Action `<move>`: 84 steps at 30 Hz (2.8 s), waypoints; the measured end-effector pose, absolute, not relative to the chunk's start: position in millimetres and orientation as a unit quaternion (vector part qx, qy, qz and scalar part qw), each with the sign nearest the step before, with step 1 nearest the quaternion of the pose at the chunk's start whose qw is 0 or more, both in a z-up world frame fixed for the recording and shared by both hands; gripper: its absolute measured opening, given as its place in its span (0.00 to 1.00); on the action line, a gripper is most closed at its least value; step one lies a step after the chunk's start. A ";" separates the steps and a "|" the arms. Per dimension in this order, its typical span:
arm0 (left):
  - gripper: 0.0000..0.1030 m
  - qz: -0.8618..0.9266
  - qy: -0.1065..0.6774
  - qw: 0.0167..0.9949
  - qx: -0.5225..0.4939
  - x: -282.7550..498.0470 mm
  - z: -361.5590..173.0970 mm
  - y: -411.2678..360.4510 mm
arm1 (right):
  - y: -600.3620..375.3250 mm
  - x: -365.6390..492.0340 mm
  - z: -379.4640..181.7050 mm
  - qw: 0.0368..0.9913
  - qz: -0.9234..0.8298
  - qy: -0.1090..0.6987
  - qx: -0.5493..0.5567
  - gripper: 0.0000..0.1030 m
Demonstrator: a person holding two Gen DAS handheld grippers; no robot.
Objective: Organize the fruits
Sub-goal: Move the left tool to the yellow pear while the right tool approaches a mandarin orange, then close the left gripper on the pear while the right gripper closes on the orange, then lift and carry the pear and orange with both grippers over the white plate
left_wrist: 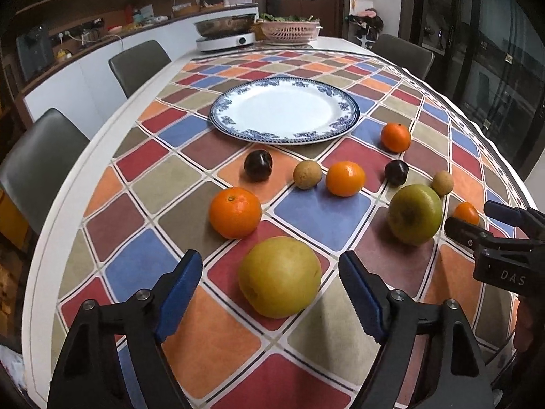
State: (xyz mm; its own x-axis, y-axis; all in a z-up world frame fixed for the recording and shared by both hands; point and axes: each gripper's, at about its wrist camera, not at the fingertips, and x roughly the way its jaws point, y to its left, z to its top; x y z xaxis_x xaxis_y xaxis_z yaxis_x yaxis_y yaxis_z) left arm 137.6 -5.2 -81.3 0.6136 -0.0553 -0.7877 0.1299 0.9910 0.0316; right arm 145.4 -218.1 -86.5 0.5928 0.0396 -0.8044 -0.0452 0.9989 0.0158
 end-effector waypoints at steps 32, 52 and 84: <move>0.49 -0.080 0.439 0.895 0.023 144.3 -87.2 -6.0 | -209.4 151.4 -82.1 0.892 0.052 0.448 -0.016 0.32; 0.48 -0.101 0.390 0.915 0.018 136.8 -40.2 -2.8 | -197.6 141.8 -36.9 0.912 0.101 0.396 -0.031 0.32; 0.48 -0.127 0.376 0.917 0.026 272.4 -0.9 10.1 | -159.4 284.0 1.2 0.901 0.188 0.389 -0.031 0.32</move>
